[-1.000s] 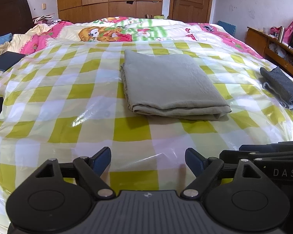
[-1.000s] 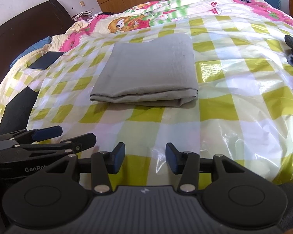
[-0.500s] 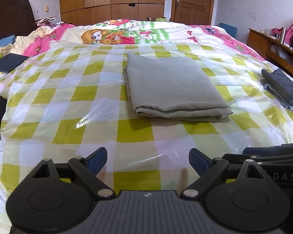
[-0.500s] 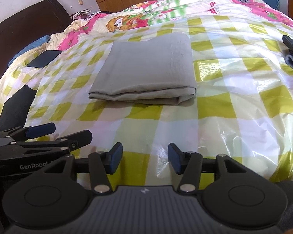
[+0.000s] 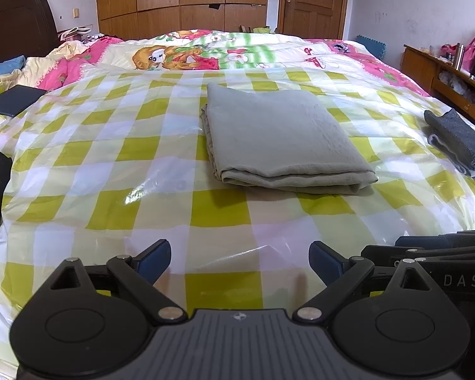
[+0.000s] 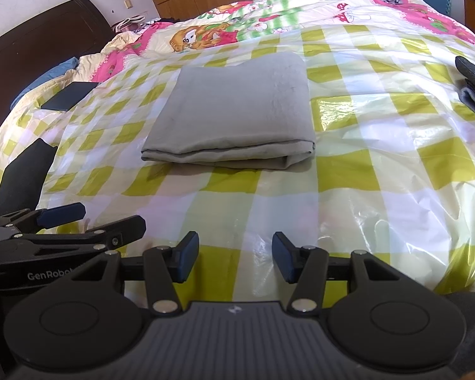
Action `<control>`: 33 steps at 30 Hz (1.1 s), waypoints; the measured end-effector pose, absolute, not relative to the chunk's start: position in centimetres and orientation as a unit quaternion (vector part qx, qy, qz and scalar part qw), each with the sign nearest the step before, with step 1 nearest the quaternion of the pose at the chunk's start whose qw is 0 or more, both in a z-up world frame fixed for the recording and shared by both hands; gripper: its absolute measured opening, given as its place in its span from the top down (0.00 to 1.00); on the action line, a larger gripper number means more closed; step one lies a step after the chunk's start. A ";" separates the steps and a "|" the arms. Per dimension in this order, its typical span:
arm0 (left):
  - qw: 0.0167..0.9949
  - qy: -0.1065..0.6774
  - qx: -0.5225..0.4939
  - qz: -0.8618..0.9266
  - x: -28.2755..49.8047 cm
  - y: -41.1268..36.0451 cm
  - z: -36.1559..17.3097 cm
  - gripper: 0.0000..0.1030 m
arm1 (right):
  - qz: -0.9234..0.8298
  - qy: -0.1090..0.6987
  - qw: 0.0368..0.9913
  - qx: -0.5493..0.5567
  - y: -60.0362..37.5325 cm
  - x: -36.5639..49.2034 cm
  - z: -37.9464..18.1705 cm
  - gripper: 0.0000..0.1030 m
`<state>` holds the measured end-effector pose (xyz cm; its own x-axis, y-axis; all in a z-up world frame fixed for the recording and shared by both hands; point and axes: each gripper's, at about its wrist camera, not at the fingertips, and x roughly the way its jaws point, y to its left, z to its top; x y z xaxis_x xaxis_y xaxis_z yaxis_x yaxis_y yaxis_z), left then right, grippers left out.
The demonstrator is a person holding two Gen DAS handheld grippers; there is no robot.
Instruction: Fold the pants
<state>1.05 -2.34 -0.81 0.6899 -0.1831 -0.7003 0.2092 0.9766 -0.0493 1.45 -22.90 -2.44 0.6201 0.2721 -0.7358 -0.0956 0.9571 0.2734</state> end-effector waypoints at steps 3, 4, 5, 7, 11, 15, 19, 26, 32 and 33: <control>0.919 0.380 0.017 -0.107 1.1 -2.3 -0.8 0.00 | 0.103 0.424 0.894 0.104 -22.9 1.4 -2.4 0.48; 0.919 0.380 0.017 -0.107 1.1 -2.3 -0.8 0.00 | 0.103 0.424 0.894 0.104 -22.9 1.4 -2.4 0.48; 0.919 0.380 0.018 -0.106 1.1 -2.3 -0.9 0.00 | 0.103 0.424 0.894 0.104 -22.9 1.4 -2.4 0.48; 0.919 0.380 0.019 -0.106 1.0 -2.3 -0.9 0.00 | 0.102 0.424 0.894 0.104 -22.9 1.5 -2.4 0.48; 0.918 0.382 0.021 -0.103 1.0 -2.4 -0.9 0.00 | 0.102 0.425 0.893 0.103 -22.9 1.4 -2.5 0.48; 0.919 0.381 0.022 -0.101 1.0 -2.4 -0.9 0.00 | 0.102 0.426 0.893 0.104 -22.9 1.4 -2.5 0.48; 0.918 0.383 0.021 -0.101 1.0 -2.4 -0.8 0.00 | 0.102 0.426 0.893 0.103 -22.9 1.4 -2.5 0.48; 0.919 0.381 0.022 -0.101 0.9 -2.5 -0.8 0.00 | 0.101 0.426 0.893 0.103 -22.9 1.4 -2.6 0.48; 0.920 0.377 0.020 -0.107 0.7 -2.5 -0.6 0.00 | 0.098 0.428 0.892 0.102 -22.8 1.3 -2.6 0.48; 0.919 0.378 0.018 -0.108 0.7 -2.5 -0.6 0.00 | 0.097 0.428 0.893 0.102 -22.8 1.2 -2.6 0.48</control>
